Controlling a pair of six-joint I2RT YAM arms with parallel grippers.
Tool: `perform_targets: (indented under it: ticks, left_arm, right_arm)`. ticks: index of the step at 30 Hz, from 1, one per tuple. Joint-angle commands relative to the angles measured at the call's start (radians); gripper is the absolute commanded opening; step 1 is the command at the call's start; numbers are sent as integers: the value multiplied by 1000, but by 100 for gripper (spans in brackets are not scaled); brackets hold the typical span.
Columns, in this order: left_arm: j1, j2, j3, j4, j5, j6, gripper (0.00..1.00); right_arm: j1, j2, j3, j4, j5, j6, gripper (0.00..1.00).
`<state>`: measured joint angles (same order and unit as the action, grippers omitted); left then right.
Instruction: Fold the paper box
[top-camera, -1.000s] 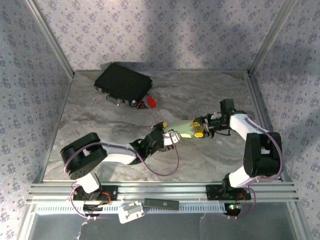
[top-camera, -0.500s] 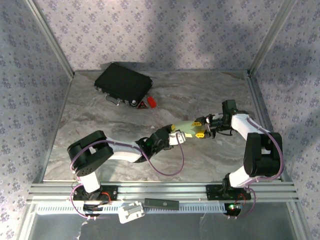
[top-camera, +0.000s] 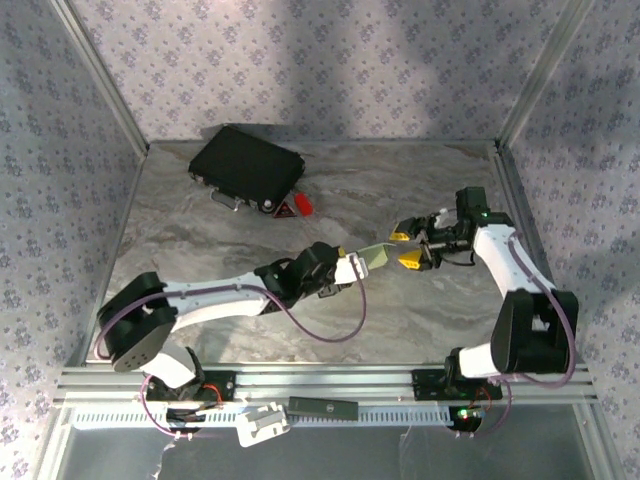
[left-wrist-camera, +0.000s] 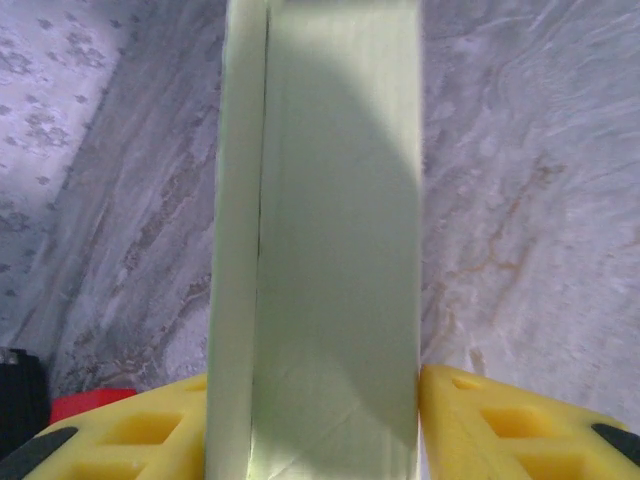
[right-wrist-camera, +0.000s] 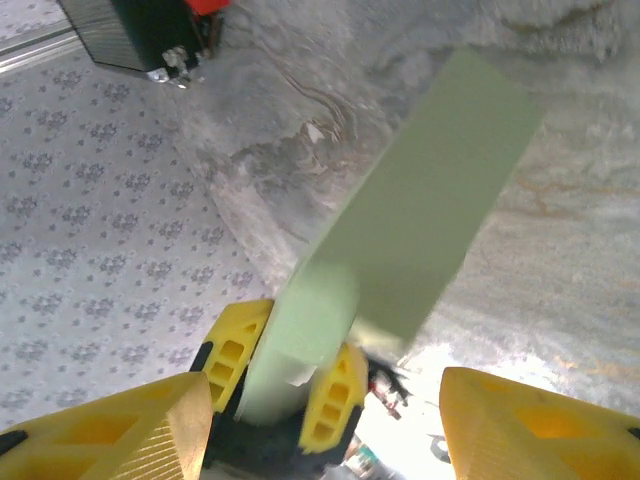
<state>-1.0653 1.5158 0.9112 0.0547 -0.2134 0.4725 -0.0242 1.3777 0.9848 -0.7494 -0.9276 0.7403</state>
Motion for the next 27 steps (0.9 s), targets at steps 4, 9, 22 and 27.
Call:
perform_targets:
  ticks: [4,9,22,27]
  left_arm:
    - [32,-27,215,-611,100,-93,42]
    - [78,-11,235,-678,109,-142,41]
    - [112,-73,102,-537,147,-172,52]
    - [112,-102,98,-538,131,-176,57]
  right_arm:
    - [9,-126,-31,6,196,-88,59]
    - [142,-262,-147,195,493,-140,50]
    - [432,-224,-175,364,665,-375,53]
    - [472,-206,-158,351,688,-433,51]
